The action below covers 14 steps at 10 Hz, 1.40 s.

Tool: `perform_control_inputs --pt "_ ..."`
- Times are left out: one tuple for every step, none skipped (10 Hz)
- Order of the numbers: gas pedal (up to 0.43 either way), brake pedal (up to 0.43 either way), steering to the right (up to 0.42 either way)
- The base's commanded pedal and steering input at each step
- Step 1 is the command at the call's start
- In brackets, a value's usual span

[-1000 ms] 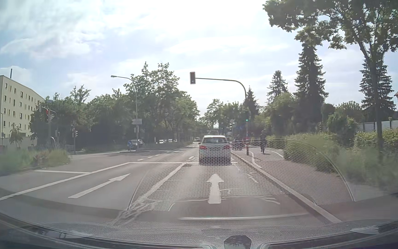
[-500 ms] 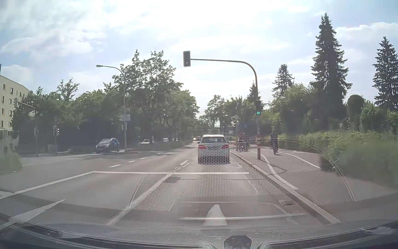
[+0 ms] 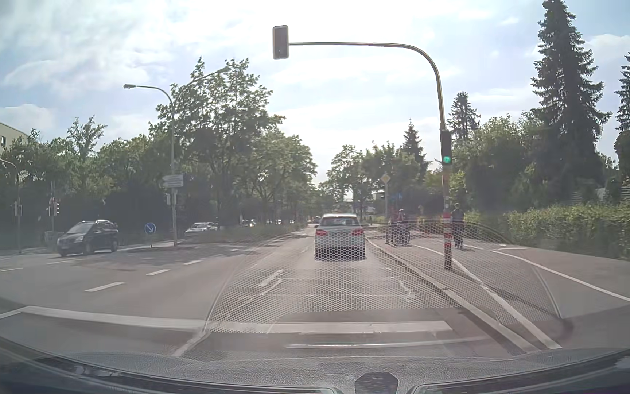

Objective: Follow the waypoints while adhering to traffic rules and regulations

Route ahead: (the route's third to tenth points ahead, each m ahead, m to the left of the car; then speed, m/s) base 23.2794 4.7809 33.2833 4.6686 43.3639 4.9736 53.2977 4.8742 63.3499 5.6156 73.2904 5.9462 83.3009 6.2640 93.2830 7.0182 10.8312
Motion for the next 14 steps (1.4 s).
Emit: perform_control_inputs --pt "0.098 0.0 -0.014" --pt "0.11 0.0 -0.014" --pt "0.11 0.0 -0.014" --pt "0.118 0.0 -0.013" --pt "0.118 0.0 -0.011" --pt "0.118 0.0 -0.008" --pt "0.118 0.0 -0.004" --pt "0.118 0.0 0.0" --pt "0.118 0.0 0.0" --pt "0.118 0.0 0.0" --pt "0.118 0.0 0.0" --pt "0.13 0.0 0.0" --pt "0.13 0.0 0.0" --pt "0.13 0.0 0.0"
